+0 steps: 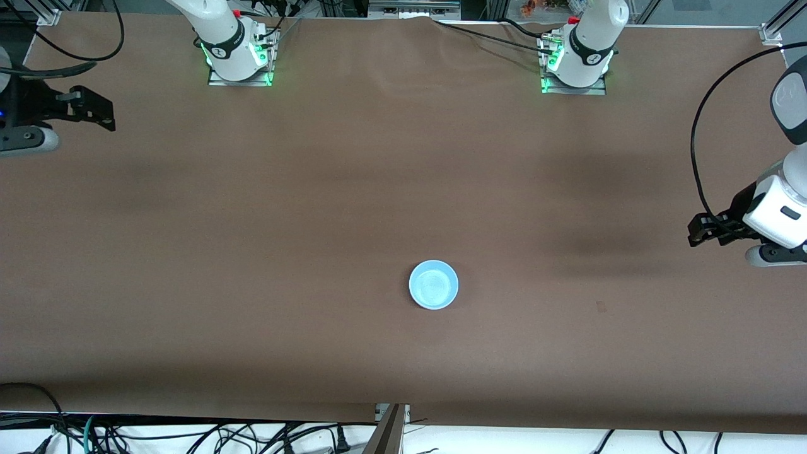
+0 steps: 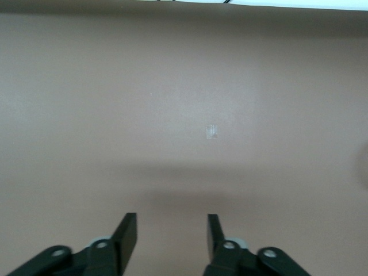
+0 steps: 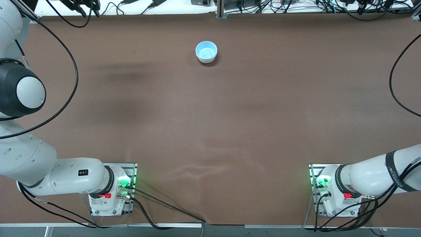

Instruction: Stack pink and blue bowls on white bowl

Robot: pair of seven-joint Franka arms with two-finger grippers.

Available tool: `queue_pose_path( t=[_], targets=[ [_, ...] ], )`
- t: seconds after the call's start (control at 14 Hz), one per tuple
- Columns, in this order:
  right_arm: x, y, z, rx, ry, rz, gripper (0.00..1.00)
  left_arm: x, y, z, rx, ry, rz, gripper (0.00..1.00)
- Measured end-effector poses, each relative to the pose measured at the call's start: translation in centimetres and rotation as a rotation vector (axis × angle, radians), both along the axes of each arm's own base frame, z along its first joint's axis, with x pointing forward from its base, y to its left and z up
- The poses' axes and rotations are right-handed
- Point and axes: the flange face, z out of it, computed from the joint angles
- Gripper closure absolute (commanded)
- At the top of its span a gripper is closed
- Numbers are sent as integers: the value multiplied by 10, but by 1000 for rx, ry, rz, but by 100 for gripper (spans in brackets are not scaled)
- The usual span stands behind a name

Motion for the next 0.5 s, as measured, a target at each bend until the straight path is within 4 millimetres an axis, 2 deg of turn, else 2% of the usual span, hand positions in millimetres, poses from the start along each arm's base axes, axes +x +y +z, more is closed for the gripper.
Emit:
queue_pose_path(
  t=[0.07,0.21,0.5],
  targets=[
    [-5,3,-2,-7,5,-31,0,-1,-1,1,0,0,-1,7],
    [-11,11,-7,-21,12,-83,0,-1,-1,0,0,-1,-1,0],
    [-9,3,-17,-21,26,-107,0,-1,-1,0,0,-3,-2,0]
  ],
)
